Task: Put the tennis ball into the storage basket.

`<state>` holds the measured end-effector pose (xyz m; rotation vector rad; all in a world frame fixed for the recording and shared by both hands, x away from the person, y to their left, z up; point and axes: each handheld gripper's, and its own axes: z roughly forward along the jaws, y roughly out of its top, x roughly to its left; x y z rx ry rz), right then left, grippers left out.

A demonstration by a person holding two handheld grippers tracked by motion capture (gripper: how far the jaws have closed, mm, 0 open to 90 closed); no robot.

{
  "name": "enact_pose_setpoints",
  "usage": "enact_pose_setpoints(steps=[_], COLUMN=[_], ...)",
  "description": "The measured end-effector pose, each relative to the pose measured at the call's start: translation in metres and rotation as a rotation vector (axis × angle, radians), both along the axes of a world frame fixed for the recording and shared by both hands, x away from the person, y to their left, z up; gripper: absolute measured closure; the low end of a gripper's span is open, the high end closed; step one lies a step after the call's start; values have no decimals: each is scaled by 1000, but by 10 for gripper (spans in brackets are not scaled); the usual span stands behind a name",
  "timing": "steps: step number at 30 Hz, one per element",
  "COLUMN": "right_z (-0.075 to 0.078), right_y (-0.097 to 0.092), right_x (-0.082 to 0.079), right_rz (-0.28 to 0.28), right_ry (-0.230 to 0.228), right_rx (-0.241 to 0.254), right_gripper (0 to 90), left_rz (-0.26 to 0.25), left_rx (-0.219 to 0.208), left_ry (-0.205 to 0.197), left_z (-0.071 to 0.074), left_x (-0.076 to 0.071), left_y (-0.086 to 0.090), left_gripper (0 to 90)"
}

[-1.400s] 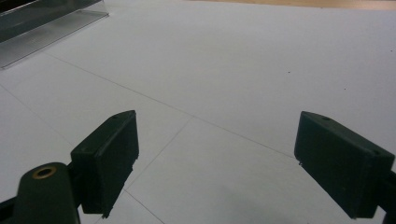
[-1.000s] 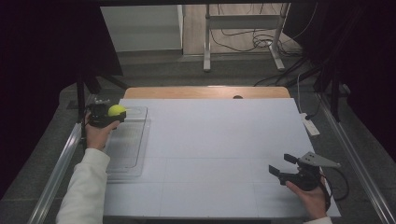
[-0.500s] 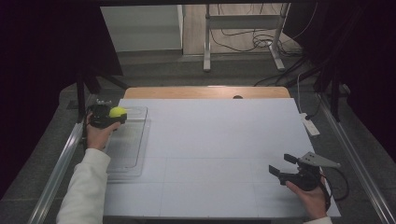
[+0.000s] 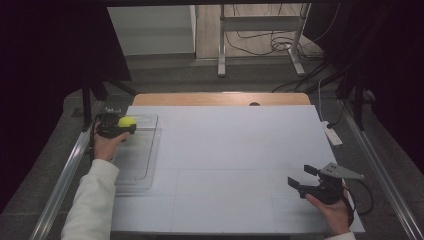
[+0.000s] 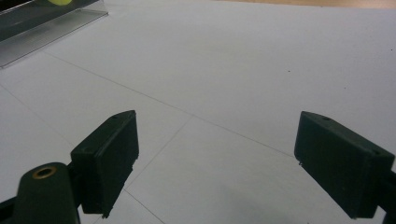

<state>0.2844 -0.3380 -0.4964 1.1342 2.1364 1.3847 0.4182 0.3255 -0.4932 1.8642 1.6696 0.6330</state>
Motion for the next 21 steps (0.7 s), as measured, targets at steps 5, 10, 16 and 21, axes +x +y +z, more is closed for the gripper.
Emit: enact_pose_setpoints(steps=[5, 10, 16, 21], right_z=[0, 0, 0, 0], right_y=[0, 0, 0, 0], right_x=[0, 0, 0, 0], right_rz=[0, -1, 0, 0], right_ry=[0, 0, 0, 0], right_rx=[0, -2, 0, 0], right_gripper=[139, 139, 139, 139], left_rz=[-3, -14, -26, -32], left_rx=[13, 21, 40, 66], left_ry=[6, 9, 15, 41], left_z=[0, -1, -2, -6], left_x=[0, 0, -1, 0], left_y=[-2, -4, -7, -10], left_gripper=[269, 269, 269, 269])
